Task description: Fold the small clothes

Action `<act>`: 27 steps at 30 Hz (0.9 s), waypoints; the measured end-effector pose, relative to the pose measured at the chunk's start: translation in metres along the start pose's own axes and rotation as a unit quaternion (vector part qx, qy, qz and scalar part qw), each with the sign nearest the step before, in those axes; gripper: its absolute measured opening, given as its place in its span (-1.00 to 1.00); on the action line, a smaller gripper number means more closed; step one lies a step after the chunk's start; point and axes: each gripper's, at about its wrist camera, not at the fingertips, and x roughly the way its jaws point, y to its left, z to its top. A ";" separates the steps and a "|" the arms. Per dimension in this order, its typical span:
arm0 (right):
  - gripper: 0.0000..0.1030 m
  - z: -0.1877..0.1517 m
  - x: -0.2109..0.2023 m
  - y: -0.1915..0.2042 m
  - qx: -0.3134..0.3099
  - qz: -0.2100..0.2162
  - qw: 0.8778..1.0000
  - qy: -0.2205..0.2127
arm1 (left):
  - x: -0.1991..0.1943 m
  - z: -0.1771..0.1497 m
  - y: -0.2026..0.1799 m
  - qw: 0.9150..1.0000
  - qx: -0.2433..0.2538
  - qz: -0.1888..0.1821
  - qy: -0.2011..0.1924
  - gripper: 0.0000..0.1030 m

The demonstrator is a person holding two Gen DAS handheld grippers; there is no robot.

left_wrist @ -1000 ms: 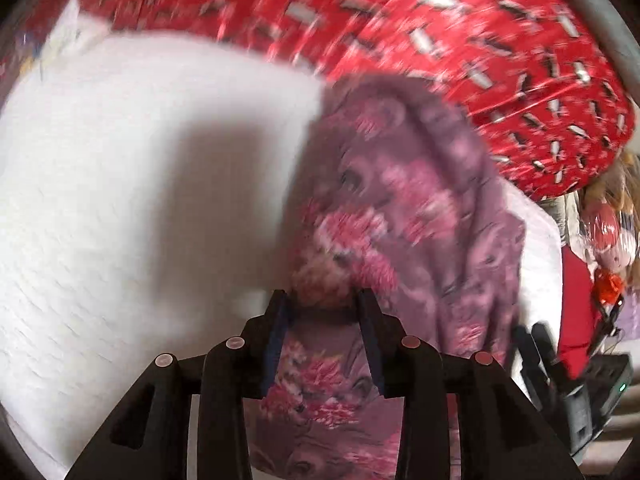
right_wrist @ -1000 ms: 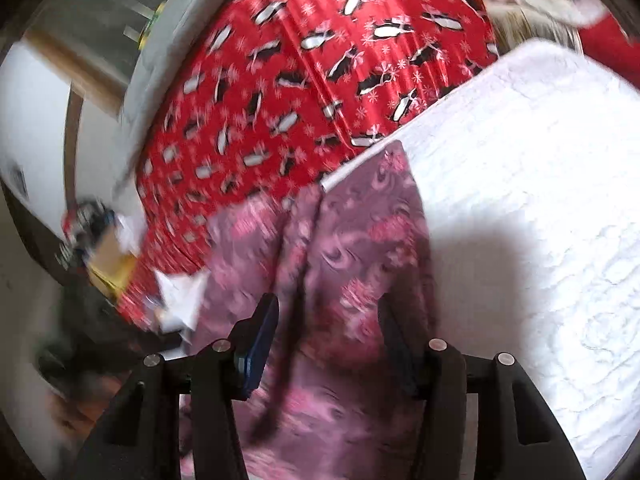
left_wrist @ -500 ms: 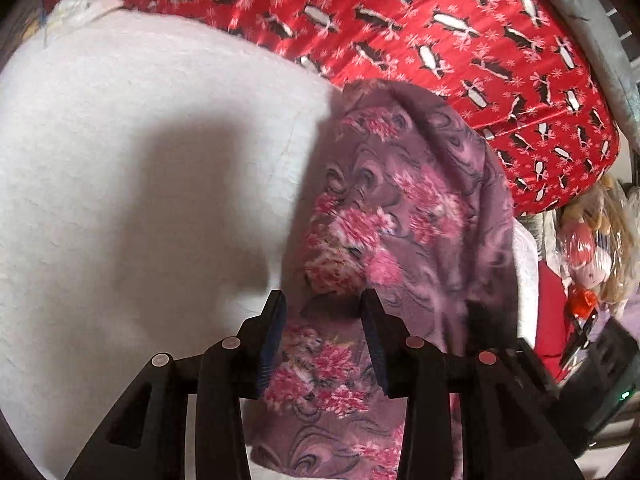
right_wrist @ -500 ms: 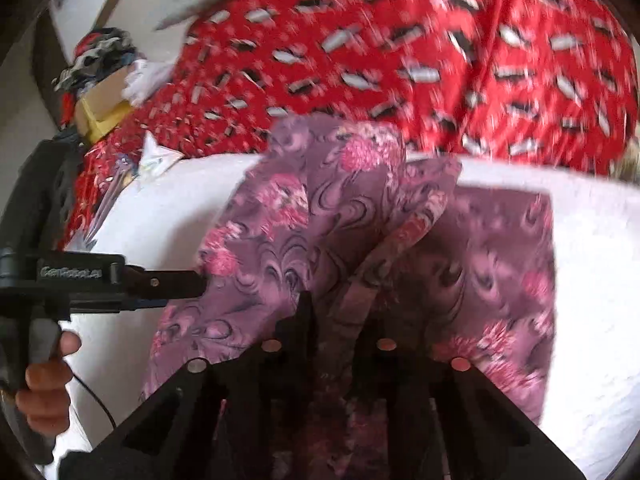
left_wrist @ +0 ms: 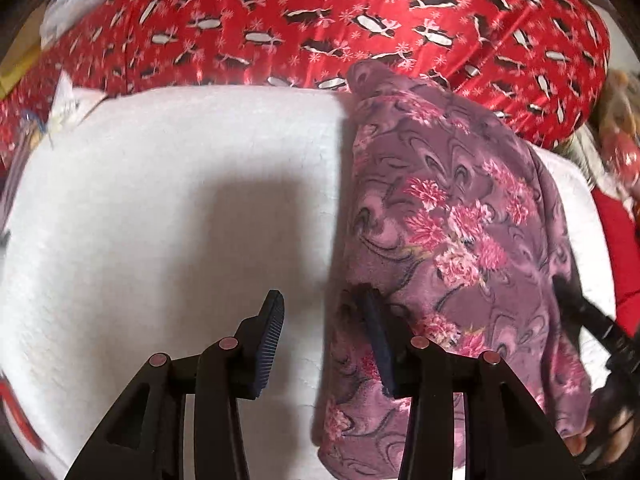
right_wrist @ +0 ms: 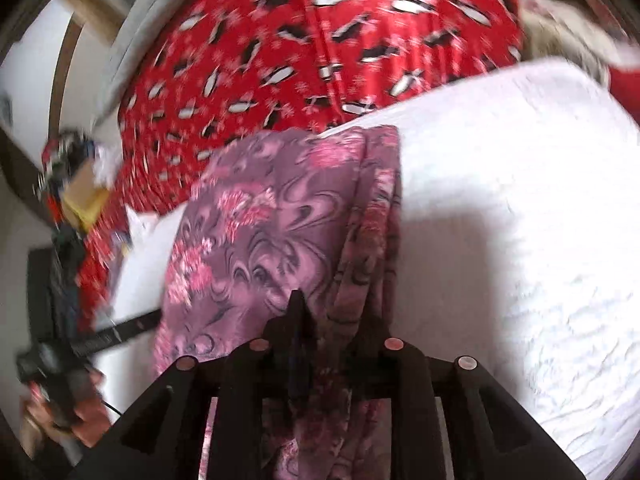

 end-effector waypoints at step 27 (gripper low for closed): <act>-0.75 0.069 0.043 -0.007 -0.007 -0.059 0.998 -0.013 | 0.048 0.055 -0.002 0.997 -0.038 -0.049 0.035 -0.13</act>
